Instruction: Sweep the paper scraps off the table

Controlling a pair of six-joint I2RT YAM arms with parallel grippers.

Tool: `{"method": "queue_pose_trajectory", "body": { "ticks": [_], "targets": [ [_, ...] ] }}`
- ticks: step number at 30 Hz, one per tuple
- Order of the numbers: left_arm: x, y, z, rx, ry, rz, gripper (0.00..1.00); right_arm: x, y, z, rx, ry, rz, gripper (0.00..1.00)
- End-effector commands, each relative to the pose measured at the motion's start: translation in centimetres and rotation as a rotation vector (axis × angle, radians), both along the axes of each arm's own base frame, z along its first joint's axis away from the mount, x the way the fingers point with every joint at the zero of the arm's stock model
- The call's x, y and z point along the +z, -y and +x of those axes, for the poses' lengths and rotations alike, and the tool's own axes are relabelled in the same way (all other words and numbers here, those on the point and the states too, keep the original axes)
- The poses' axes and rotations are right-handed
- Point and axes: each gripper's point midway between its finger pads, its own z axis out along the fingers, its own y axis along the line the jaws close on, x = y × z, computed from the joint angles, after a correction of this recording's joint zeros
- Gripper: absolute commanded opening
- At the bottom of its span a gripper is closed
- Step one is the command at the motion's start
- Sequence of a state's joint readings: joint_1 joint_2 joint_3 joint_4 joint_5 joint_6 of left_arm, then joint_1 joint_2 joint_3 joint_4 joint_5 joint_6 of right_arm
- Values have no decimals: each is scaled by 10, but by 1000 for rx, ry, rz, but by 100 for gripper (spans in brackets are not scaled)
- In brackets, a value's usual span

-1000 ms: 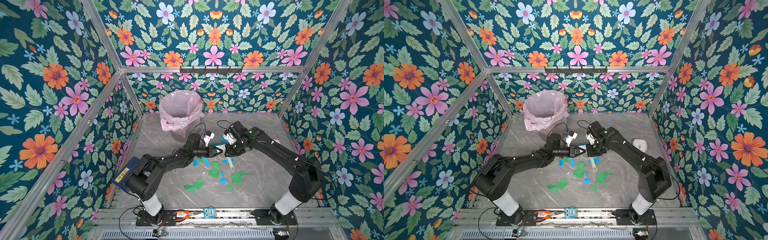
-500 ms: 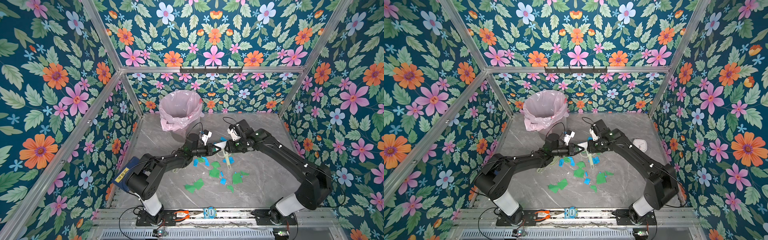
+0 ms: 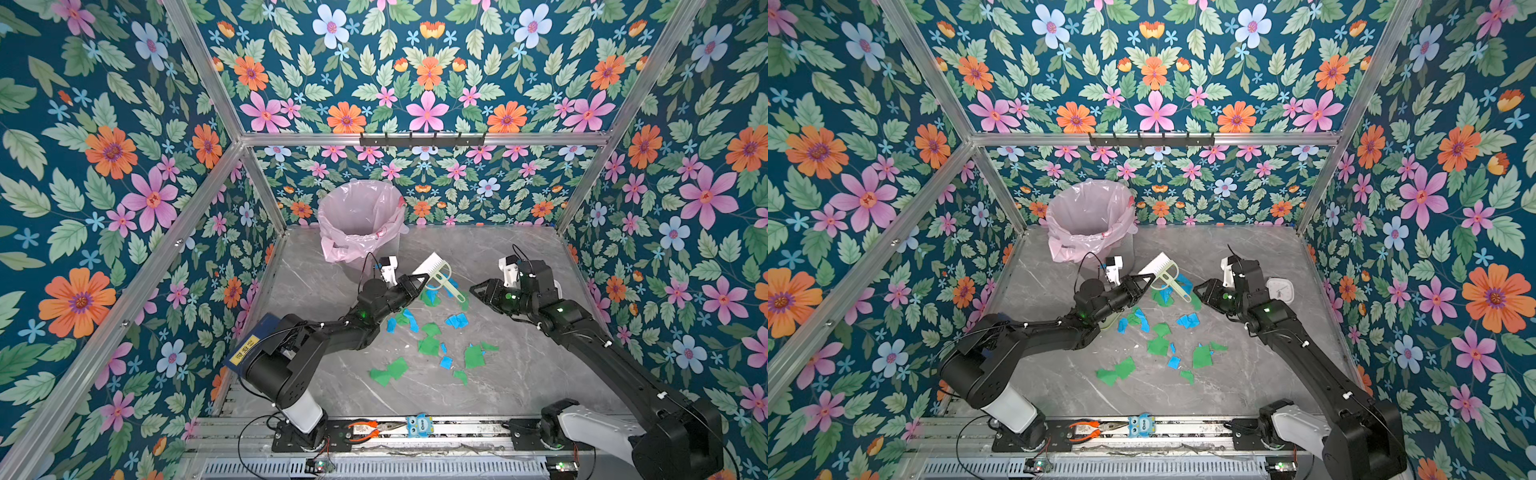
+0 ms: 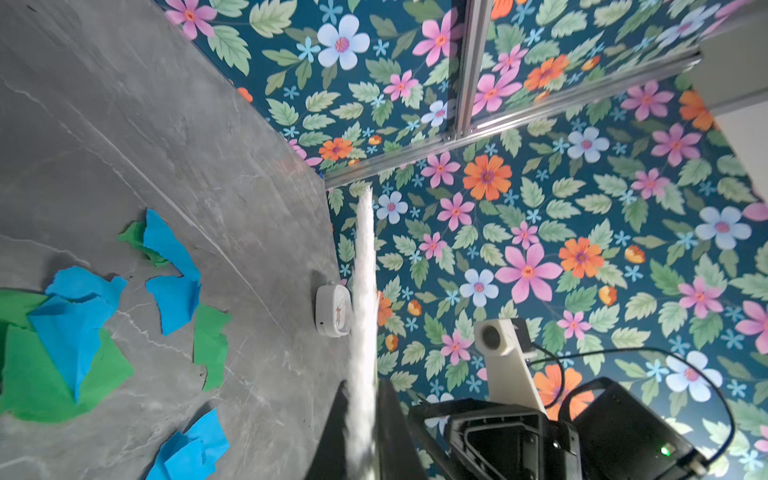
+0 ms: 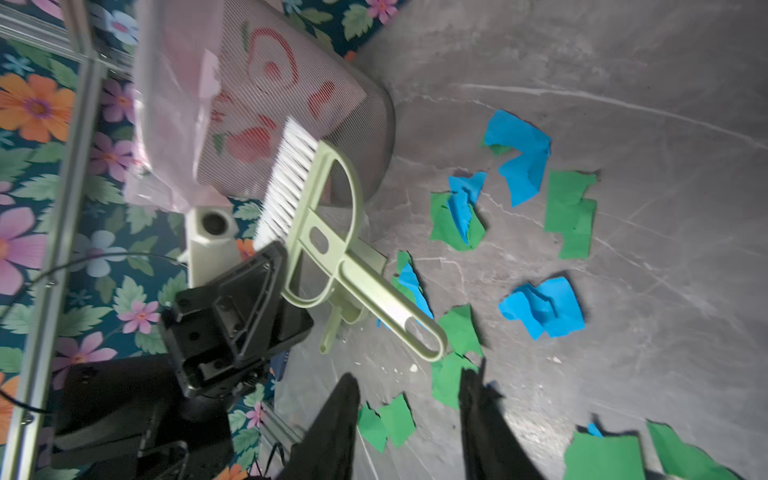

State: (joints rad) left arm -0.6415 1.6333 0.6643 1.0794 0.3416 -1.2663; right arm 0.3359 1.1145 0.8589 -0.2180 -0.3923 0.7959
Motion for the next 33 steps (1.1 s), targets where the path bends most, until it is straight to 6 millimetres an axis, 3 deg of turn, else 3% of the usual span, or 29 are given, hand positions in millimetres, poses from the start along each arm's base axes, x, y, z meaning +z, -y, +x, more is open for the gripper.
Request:
{"method": "queue_pose_trajectory", "body": {
  "ticks": [1,6,12,22,27,33],
  "targets": [
    [38,-9,3,73,58,-135,0,17,-7,5,-17,35,121,46],
    [50,-10,-3,81,51,-204,0,16,-9,10,-34,41,196,47],
    [51,-1,-9,45,26,-266,0,35,-14,14,-16,94,254,44],
    [61,15,-12,-13,26,-327,0,38,-17,18,-6,117,265,40],
    [66,24,-17,-48,32,-334,0,42,-17,20,-2,136,262,30],
    [61,28,-20,-72,13,-347,0,51,-17,24,-5,166,260,26]
  ]
}}
